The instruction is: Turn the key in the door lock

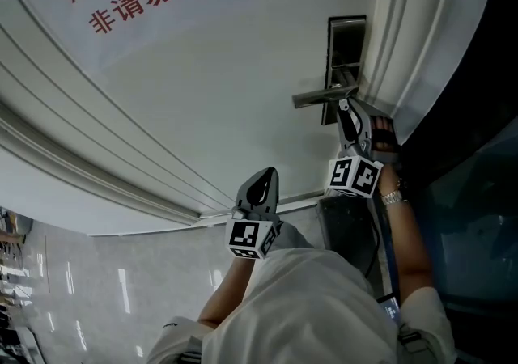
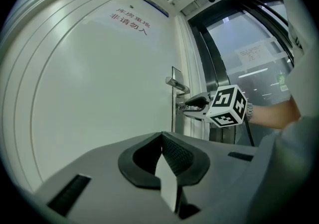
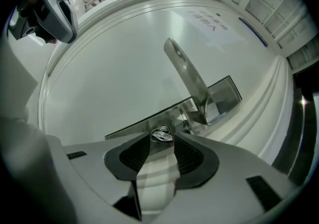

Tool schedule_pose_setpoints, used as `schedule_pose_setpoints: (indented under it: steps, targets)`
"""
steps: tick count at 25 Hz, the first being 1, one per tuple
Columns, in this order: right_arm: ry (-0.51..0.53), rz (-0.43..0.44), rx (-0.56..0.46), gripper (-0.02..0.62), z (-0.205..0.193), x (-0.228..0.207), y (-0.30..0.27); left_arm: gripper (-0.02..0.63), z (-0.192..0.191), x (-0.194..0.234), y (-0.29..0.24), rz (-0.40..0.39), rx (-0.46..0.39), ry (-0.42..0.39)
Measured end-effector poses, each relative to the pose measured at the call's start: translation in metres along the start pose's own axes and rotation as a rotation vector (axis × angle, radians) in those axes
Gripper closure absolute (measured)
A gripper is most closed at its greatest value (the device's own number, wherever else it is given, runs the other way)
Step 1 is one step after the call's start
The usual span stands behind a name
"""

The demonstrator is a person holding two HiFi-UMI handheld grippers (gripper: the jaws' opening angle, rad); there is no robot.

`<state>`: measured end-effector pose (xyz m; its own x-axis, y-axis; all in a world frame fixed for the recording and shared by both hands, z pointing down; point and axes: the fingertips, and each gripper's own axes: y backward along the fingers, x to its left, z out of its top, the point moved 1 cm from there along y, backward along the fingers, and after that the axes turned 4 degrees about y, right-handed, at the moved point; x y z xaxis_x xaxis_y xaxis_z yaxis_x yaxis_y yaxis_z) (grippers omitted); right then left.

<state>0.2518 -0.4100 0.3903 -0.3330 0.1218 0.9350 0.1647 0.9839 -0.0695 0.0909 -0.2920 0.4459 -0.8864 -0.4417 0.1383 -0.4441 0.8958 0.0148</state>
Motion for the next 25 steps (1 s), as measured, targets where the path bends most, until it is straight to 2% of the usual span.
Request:
schedule_pose_setpoints:
  steps: [5, 9, 14, 21, 25]
  targets:
    - [-0.016, -0.030, 0.008, 0.466, -0.002, -0.002, 0.000, 0.597, -0.010, 0.001, 0.002, 0.000, 0.044, 0.007]
    - [-0.038, -0.030, 0.020, 0.466, -0.004, -0.002, -0.001, 0.597, -0.002, -0.001, 0.000, -0.006, 0.008, -0.001]
    - [-0.025, -0.042, 0.022, 0.472, -0.004, -0.002, -0.002, 0.597, -0.004, 0.000, 0.001, -0.003, 0.009, 0.002]
    - [-0.189, -0.039, 0.032, 0.479, -0.004, -0.004, -0.001, 0.597, -0.004, 0.006, 0.002, 0.008, 0.007, 0.003]
    - [-0.362, -0.037, 0.031, 0.479, -0.004, -0.006, -0.001, 0.597, -0.005, 0.007, 0.001, 0.011, 0.006, 0.006]
